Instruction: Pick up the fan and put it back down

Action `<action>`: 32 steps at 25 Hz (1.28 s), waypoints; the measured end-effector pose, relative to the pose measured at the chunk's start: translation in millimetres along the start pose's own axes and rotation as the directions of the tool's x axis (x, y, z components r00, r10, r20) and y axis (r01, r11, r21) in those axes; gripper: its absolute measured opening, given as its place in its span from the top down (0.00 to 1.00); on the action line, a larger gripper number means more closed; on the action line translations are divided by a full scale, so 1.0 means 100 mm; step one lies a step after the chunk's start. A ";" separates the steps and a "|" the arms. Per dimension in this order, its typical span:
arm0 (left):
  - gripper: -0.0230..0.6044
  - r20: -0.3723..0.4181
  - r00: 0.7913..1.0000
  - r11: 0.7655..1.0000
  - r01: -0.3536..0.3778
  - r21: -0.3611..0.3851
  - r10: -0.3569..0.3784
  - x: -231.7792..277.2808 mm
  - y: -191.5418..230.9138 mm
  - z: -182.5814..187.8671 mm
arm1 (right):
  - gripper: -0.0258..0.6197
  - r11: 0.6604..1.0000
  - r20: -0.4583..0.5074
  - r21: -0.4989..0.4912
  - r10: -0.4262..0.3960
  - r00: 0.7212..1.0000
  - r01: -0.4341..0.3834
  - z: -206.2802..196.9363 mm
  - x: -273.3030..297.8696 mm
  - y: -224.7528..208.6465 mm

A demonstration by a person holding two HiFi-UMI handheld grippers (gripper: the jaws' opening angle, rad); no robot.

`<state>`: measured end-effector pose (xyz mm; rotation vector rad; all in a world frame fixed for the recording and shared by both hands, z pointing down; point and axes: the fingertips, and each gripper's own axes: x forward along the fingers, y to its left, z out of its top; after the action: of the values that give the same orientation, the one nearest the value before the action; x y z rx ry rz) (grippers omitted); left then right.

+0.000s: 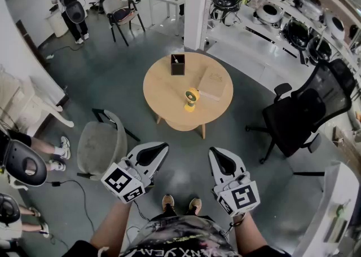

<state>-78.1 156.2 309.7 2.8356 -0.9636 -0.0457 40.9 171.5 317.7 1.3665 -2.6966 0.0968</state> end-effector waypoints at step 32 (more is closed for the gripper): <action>0.94 0.002 1.000 1.000 0.005 0.000 -0.005 -0.06 -0.05 0.00 | 0.96 1.000 -0.001 0.015 -0.017 1.000 0.017 -0.03 -0.02 0.04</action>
<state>-79.9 163.3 308.6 2.8389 -0.9573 -0.0490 39.1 175.3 320.4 1.3927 -2.6888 0.1158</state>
